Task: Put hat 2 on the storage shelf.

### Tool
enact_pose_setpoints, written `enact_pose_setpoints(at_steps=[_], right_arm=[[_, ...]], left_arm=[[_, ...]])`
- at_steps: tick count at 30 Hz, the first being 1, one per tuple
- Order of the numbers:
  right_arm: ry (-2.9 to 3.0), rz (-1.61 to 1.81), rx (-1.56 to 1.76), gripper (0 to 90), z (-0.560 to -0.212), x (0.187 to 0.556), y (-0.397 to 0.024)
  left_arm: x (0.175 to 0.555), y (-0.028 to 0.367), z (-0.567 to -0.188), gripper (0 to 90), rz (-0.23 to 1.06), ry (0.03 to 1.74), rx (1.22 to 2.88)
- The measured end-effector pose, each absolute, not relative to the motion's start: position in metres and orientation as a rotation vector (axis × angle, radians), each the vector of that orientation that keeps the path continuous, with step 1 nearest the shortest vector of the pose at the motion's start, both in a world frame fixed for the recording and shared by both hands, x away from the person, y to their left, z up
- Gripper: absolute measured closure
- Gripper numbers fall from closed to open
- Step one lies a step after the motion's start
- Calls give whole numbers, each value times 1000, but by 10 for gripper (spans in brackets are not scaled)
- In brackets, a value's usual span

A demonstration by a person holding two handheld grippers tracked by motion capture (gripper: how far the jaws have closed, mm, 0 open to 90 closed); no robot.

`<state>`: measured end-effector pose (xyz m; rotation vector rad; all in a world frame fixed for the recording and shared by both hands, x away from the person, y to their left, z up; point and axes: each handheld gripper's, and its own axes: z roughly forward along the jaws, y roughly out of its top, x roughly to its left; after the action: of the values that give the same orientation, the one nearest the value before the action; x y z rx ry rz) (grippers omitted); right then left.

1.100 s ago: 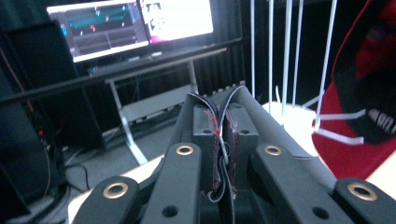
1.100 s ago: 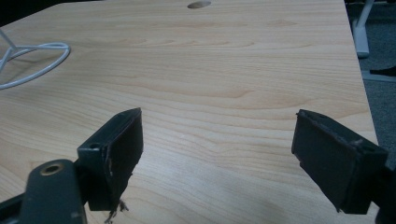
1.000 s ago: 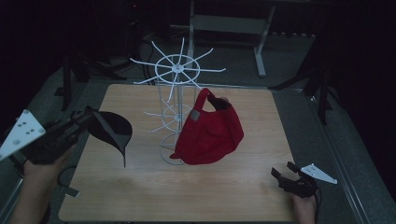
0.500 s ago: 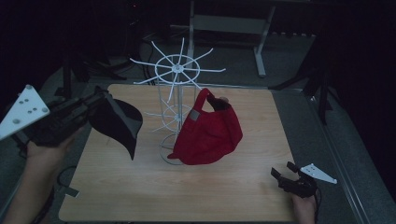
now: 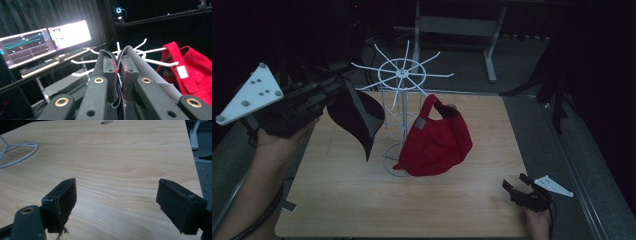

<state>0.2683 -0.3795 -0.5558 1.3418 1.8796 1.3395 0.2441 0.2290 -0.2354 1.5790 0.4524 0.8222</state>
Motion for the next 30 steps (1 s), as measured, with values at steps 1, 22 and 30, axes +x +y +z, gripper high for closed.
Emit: enact_pose_setpoints(at_steps=[1, 22, 30], right_arm=[[1881, 1338, 1342, 164, -556, 268, -379], [1886, 1331, 1359, 164, -556, 270, -380], [1884, 1338, 1363, 164, -556, 270, -380]], left_arm=[[245, 227, -234, 851, 820, 448, 1577], [249, 197, -239, 849, 714, 378, 1650], [246, 191, -261, 846, 730, 384, 1688]])
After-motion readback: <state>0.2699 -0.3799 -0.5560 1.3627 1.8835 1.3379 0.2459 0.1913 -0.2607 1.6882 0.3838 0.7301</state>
